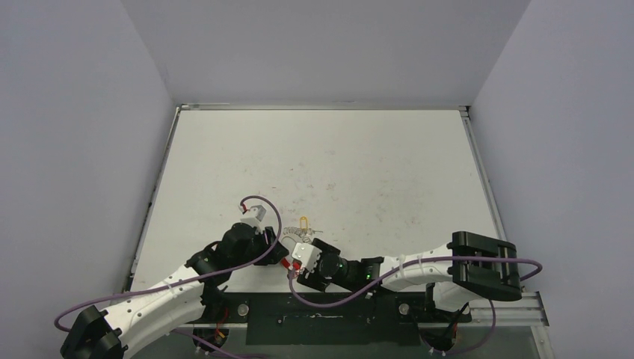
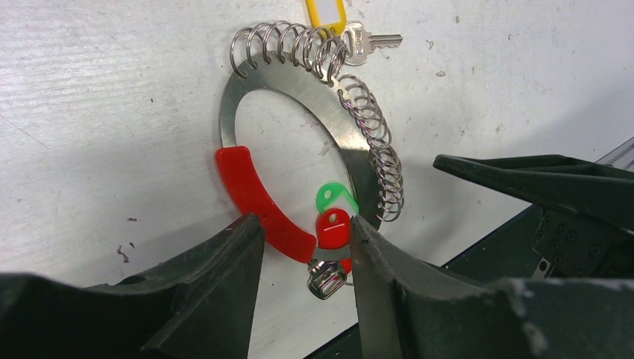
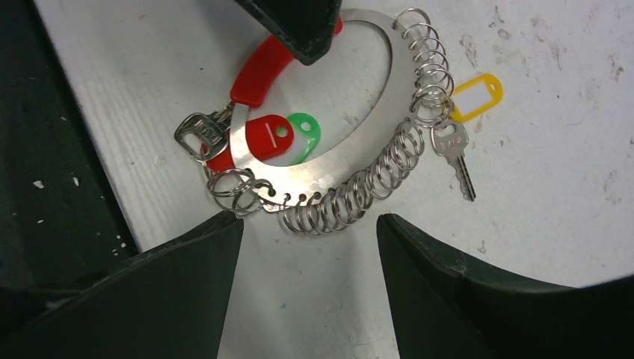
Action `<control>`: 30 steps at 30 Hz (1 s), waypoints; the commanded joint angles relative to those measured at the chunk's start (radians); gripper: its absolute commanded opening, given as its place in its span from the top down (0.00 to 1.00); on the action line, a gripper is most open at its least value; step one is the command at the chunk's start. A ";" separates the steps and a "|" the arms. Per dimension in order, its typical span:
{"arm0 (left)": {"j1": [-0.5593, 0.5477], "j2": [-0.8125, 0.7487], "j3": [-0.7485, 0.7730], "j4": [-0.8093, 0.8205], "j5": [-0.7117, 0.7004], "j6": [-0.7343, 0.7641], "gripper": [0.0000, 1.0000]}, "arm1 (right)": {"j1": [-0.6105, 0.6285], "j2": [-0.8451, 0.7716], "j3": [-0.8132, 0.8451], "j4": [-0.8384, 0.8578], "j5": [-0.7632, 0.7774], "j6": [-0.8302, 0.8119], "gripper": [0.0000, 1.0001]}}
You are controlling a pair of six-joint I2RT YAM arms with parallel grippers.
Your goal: Put the keys on the keyring
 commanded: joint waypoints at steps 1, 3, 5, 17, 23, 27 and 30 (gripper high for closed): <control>0.002 -0.012 0.000 0.025 0.002 -0.009 0.56 | 0.012 -0.047 0.025 0.047 -0.026 -0.011 0.33; 0.003 -0.011 -0.001 0.024 0.003 -0.010 0.56 | 0.011 -0.056 0.013 0.041 0.001 -0.009 0.33; 0.002 -0.011 0.000 0.023 0.003 -0.010 0.56 | 0.004 -0.065 0.010 0.018 0.025 -0.006 0.33; 0.002 -0.015 0.022 0.006 -0.003 0.005 0.56 | -0.002 -0.147 -0.114 0.142 -0.041 0.017 0.37; 0.003 -0.016 0.026 -0.001 -0.003 0.011 0.56 | 0.000 -0.082 -0.113 0.219 -0.078 0.027 0.46; 0.003 -0.021 0.024 -0.007 -0.003 0.009 0.56 | 0.003 -0.045 -0.095 0.250 -0.096 0.054 0.51; 0.002 -0.025 0.020 -0.007 -0.003 0.007 0.56 | 0.005 -0.013 -0.084 0.267 -0.105 0.059 0.51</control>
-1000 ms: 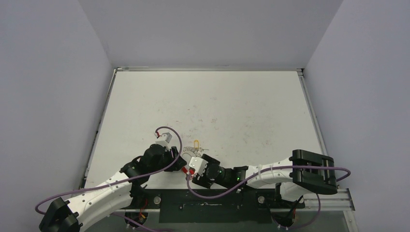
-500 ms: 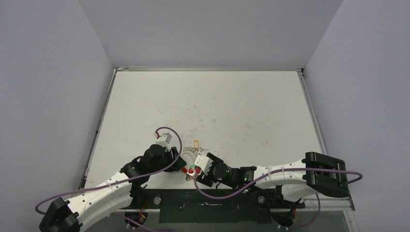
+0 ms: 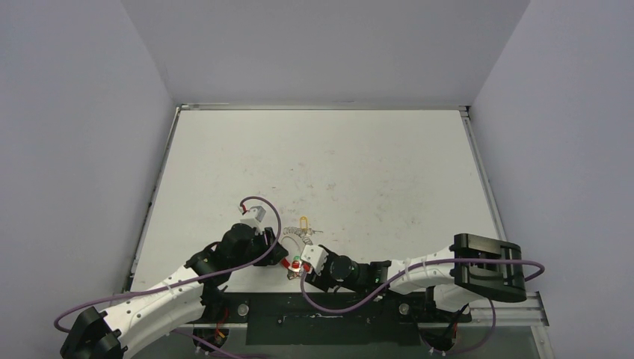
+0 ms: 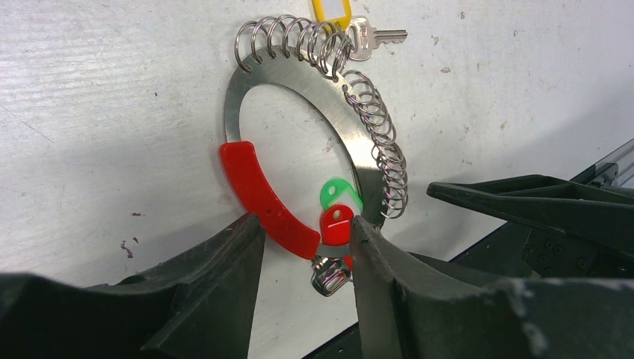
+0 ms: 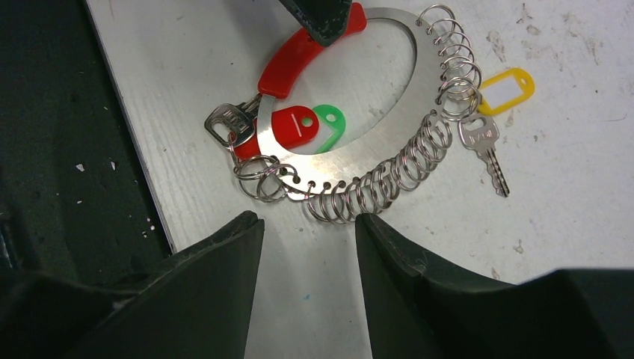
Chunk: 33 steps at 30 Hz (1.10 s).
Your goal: Put the keys on the keyring
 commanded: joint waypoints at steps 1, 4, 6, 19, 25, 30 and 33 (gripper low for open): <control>0.002 -0.016 0.025 0.006 -0.002 0.006 0.56 | 0.002 0.037 0.041 0.104 -0.032 0.030 0.50; 0.002 -0.017 0.024 0.006 -0.002 0.004 0.56 | 0.004 0.056 0.044 0.119 -0.035 0.036 0.47; 0.003 -0.017 0.022 0.006 -0.002 0.004 0.56 | 0.004 0.062 0.044 0.129 -0.034 0.040 0.47; 0.002 -0.017 0.013 0.011 -0.001 -0.008 0.56 | 0.002 0.097 0.051 0.182 -0.021 0.065 0.52; 0.003 -0.017 0.013 0.007 0.001 -0.011 0.56 | 0.003 0.105 0.055 0.162 0.007 0.066 0.70; 0.003 -0.020 0.013 0.005 0.001 -0.011 0.56 | 0.000 0.059 0.033 0.154 0.027 0.070 0.87; 0.003 -0.023 0.010 0.005 -0.001 -0.011 0.56 | -0.001 0.032 0.025 0.144 0.042 0.070 0.95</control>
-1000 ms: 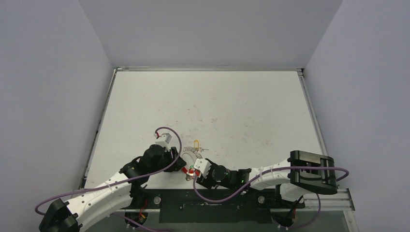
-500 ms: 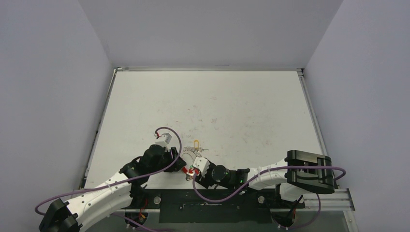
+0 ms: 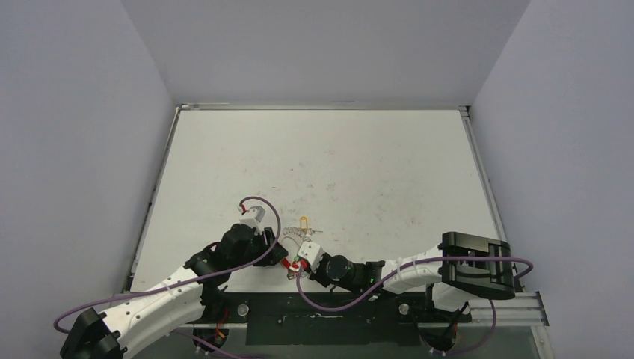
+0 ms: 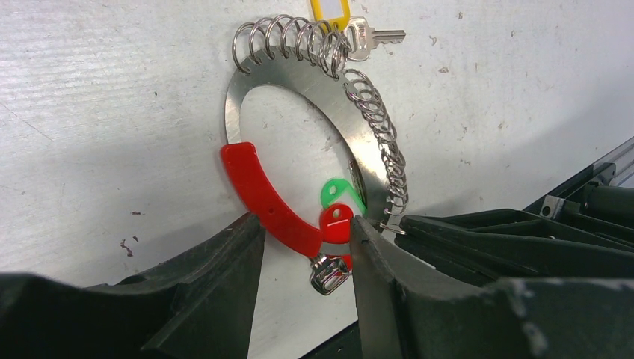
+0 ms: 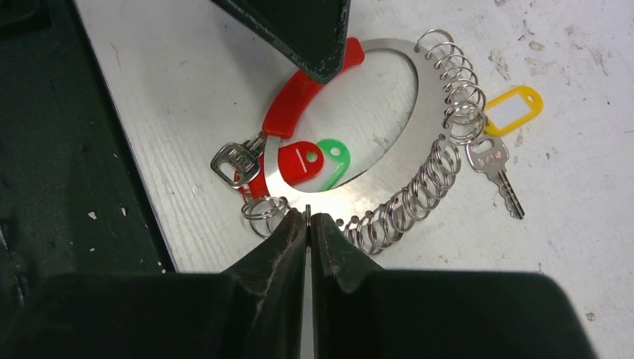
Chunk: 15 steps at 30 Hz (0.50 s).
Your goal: Put the keys on the keyring
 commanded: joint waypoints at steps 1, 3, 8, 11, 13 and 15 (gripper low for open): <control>0.003 -0.013 0.010 0.011 -0.001 -0.010 0.56 | -0.004 -0.073 -0.002 0.029 0.042 0.007 0.97; 0.002 -0.013 0.010 0.013 -0.002 -0.011 0.56 | -0.004 -0.079 -0.006 0.028 0.045 0.003 0.99; 0.003 -0.017 0.011 0.008 -0.001 -0.010 0.56 | -0.005 -0.079 -0.003 0.014 0.041 0.002 0.99; 0.003 -0.023 0.011 0.006 -0.001 -0.010 0.56 | -0.007 -0.075 -0.004 0.009 0.040 0.006 0.99; 0.002 -0.028 0.012 0.009 0.003 -0.004 0.56 | -0.007 -0.077 -0.006 0.007 0.037 0.010 1.00; 0.001 -0.036 0.010 0.019 0.015 0.010 0.56 | -0.010 -0.089 -0.012 0.012 0.029 0.013 1.00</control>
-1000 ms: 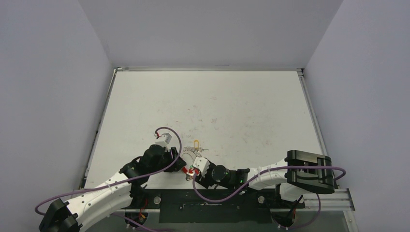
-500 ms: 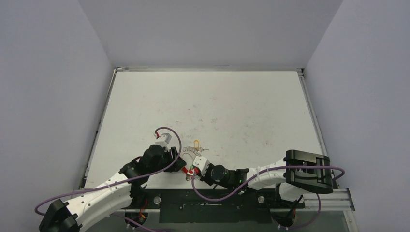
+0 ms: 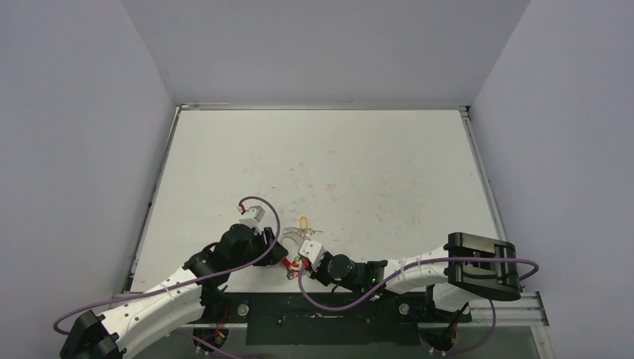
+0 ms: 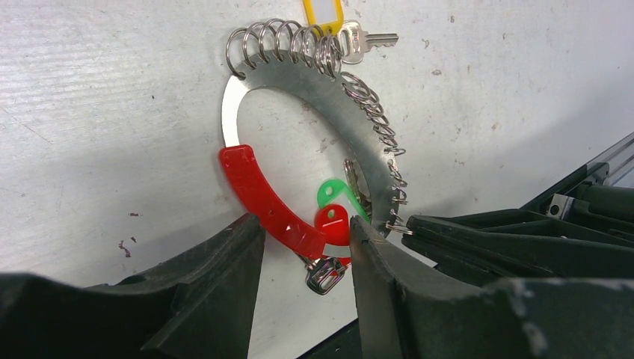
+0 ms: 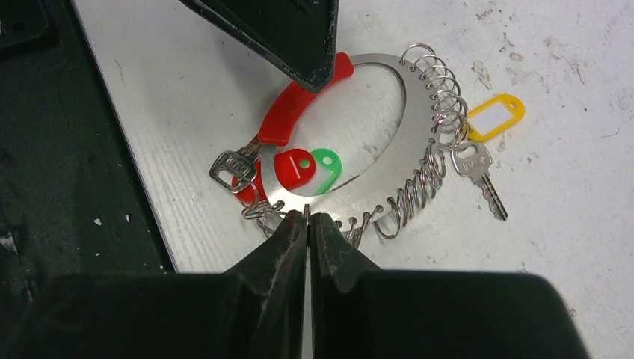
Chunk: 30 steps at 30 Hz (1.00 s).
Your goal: Put the keys on the keyring
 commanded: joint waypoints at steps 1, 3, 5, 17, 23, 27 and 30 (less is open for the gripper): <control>0.001 -0.026 0.010 0.029 0.023 0.021 0.56 | -0.012 -0.051 -0.017 0.035 0.007 0.016 1.00; 0.002 -0.035 0.005 0.049 0.041 0.044 0.56 | -0.017 -0.076 -0.031 0.048 -0.004 0.021 1.00; 0.003 -0.047 -0.001 0.080 0.060 0.070 0.57 | -0.027 -0.110 -0.042 0.050 -0.033 0.019 1.00; -0.010 -0.078 -0.055 0.374 0.209 0.296 0.58 | -0.131 -0.203 0.011 -0.129 -0.341 0.017 1.00; -0.020 -0.092 -0.063 0.386 0.192 0.314 0.58 | -0.131 -0.095 0.072 -0.150 -0.361 0.049 0.84; -0.022 -0.105 -0.056 0.338 0.159 0.288 0.58 | -0.123 -0.017 0.067 -0.025 -0.446 0.079 0.53; -0.023 -0.123 -0.054 0.303 0.150 0.271 0.58 | -0.122 -0.010 0.065 0.014 -0.507 0.095 0.43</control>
